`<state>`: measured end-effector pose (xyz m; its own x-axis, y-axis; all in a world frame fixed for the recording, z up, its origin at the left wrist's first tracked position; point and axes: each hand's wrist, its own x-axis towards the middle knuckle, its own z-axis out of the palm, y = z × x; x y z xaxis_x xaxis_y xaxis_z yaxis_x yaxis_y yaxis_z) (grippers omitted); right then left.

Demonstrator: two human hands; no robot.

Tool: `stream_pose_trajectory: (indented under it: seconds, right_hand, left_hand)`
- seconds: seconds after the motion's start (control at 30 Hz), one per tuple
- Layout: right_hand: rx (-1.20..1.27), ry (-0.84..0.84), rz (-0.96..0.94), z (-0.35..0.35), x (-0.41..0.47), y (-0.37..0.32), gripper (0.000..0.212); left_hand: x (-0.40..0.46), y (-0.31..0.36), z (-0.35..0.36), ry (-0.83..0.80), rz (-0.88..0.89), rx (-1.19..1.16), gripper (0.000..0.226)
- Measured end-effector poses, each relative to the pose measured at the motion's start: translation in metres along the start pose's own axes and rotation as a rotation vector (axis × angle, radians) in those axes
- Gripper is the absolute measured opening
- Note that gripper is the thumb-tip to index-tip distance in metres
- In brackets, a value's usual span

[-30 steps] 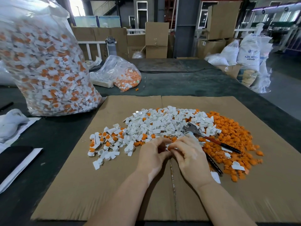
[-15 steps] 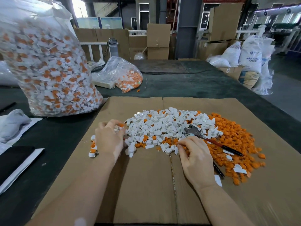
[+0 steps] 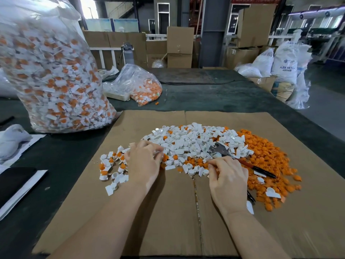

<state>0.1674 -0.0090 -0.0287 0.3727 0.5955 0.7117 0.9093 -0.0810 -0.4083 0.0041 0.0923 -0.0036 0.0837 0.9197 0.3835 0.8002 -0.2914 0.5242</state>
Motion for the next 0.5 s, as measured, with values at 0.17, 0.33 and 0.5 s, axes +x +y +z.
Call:
stream_pose_trajectory:
  seconds: [0.17,0.33,0.5]
  right_hand:
    - [-0.113,0.023,0.038,0.002,-0.001,0.0,0.016]
    - [-0.244,0.007,0.06,0.005,-0.002,0.001,0.02]
    - [-0.266,0.002,0.073,0.006,-0.001,0.0,0.023]
  left_hand:
    - [-0.014,0.022,0.015,-0.134,0.149,-0.081,0.015]
    - [-0.031,0.038,0.03,-0.237,0.282,-0.148,0.026]
    - [-0.035,0.035,0.035,-0.257,0.275,-0.202,0.022]
